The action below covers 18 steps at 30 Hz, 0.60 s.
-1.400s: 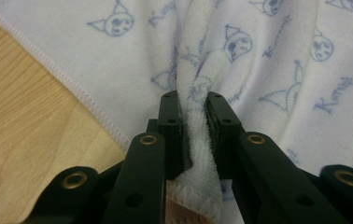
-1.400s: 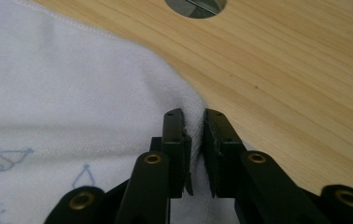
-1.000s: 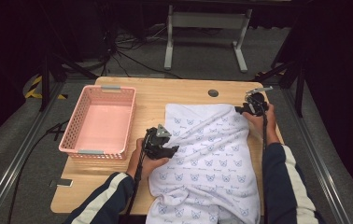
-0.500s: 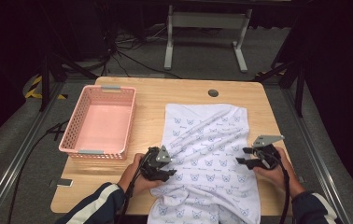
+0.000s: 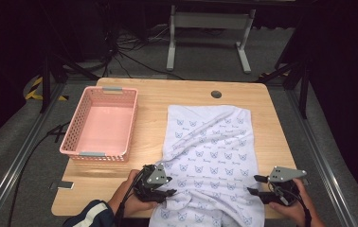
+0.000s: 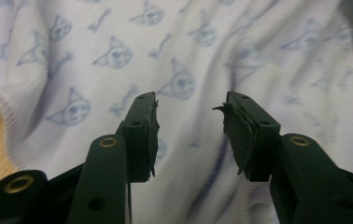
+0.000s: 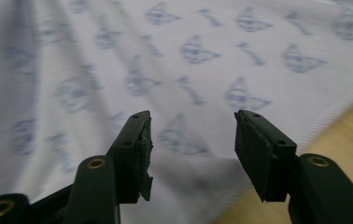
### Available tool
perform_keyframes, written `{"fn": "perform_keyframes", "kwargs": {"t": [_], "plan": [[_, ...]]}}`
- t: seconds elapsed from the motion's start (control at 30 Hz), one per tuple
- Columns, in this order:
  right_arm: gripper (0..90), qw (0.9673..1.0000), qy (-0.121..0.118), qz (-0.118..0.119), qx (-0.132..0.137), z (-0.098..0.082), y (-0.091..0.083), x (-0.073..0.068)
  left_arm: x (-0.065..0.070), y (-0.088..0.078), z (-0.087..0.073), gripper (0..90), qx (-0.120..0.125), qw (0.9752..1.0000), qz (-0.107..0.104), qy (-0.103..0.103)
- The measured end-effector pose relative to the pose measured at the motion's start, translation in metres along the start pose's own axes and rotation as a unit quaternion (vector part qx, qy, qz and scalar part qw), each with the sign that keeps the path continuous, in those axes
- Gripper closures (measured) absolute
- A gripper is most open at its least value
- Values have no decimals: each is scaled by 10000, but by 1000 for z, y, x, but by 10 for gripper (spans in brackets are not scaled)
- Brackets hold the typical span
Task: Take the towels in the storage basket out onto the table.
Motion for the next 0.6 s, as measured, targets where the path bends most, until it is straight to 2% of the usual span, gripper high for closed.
{"fn": "perform_keyframes", "kwargs": {"t": [0.03, 0.07, 0.1, 0.13, 0.2, 0.23, 0.33, 0.47, 0.5, 0.53, 0.57, 0.6], "plan": [[475, 9999, -102, 113, 16, -1, 0, -8, 2, 3, 0, 548, -14, 10000, -59, 28], [475, 9999, -102, 113, 16, -1, 0, -8, 2, 3, 0, 546, -14, 10000, -59, 28], [495, 9998, -164, 128, -35, -2, 3, -14, 6, 8, -1, 546, -106, 9999, -72, -10], [517, 9993, -278, 129, -196, -6, 7, -20, 9, 12, -3, 547, -197, 9997, -140, 82], [550, 9978, -455, 235, -413, -11, 14, -27, 14, 18, -9, 643, -454, 9986, -122, 226], [566, 9979, -456, 246, -386, -11, 14, -27, 15, 20, -9, 681, -413, 9986, -179, 279], [584, 9976, -396, 367, -430, -17, 10, -27, 24, 16, -15, 797, -489, 9976, -409, 262], [597, 9961, -387, 554, -559, -23, 3, -32, 42, 7, -23, 782, -562, 9958, -558, 461], [597, 9961, -387, 554, -559, -23, 3, -32, 42, 7, -23, 720, -562, 9958, -558, 461], [588, 9961, -392, 519, -596, -24, 3, -31, 44, 5, -24, 720, -552, 9955, -627, 446], [561, 9962, -407, 492, -591, -23, 2, -30, 42, 1, -22, 682, -434, 9966, -566, 402], [554, 9976, -361, 369, -472, -19, 0, -26, 37, -2, -20, 635, -382, 9978, -468, 256]]}}
Point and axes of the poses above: each handheld gripper's, and its own axes: y roughly forward along the jaws, z roughly out of its top, x roughly to its right, the point moved 9 cm from there along y, roughly forward along the jaws, and after that the axes turned 7 degrees about -x, right-handed, at the moved point
